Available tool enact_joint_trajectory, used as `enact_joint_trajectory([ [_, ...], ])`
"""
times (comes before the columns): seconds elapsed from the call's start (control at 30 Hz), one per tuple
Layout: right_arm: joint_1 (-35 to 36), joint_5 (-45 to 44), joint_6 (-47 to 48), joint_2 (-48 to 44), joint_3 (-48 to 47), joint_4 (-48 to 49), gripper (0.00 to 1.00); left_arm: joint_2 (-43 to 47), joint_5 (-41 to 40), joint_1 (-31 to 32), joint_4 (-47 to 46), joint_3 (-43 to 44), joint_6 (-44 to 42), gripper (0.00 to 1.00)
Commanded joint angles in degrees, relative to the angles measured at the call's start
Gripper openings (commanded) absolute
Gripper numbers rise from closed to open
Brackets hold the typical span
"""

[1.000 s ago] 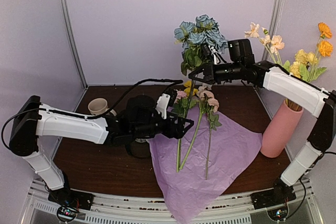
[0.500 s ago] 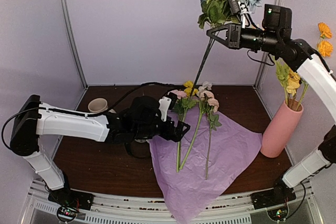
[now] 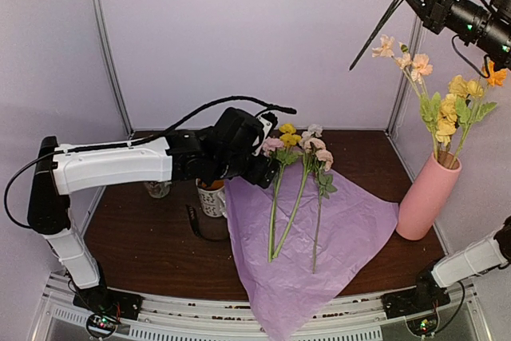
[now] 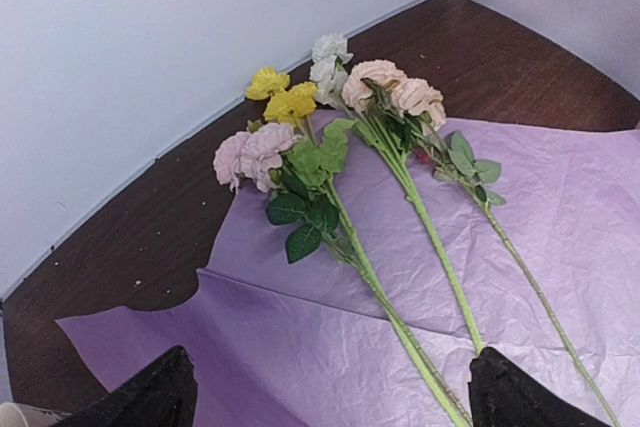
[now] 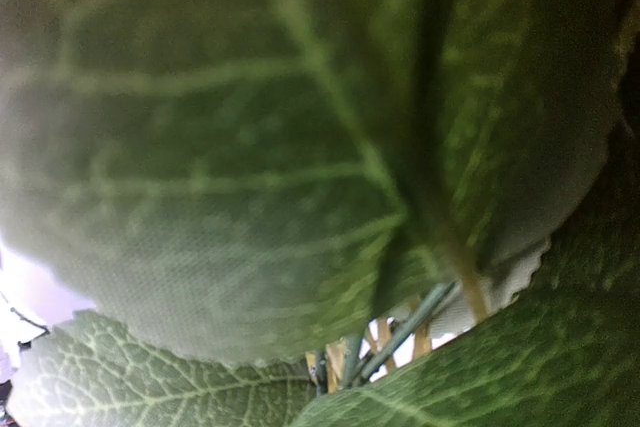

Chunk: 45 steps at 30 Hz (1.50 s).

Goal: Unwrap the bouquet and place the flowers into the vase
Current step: Pass from the left arm to the right, then place the fake flower in the vase.

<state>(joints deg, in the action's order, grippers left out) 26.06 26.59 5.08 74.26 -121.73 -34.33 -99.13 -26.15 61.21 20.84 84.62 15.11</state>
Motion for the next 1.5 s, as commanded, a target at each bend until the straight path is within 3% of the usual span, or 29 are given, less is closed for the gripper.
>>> enact_joint_trajectory([
  [0.0, -5.3, -3.5, 3.4, -1.2, -4.8, -1.2, 0.0, -3.1, -4.7, -0.9, 5.7, 4.8, -7.0, 0.97],
  [0.23, -12.3, -9.7, 6.3, -6.8, -2.7, -3.4, 0.0, -4.6, -7.9, -1.1, 5.1, 7.8, -12.2, 0.95],
  [0.67, -26.4, -15.0, 7.3, -21.4, 12.8, -5.7, 0.0, 1.2, -8.3, -1.3, 1.5, 1.3, -13.7, 0.95],
  [1.07, -27.3, -19.0, 10.1, -30.1, 35.7, -9.7, 0.0, 2.0, -11.0, -0.8, 1.6, 0.0, -14.4, 0.95],
  [1.47, -27.4, -21.0, 9.1, -31.1, 43.9, -7.9, 0.0, 1.7, -11.7, 0.4, 1.5, 0.0, -15.2, 0.95],
])
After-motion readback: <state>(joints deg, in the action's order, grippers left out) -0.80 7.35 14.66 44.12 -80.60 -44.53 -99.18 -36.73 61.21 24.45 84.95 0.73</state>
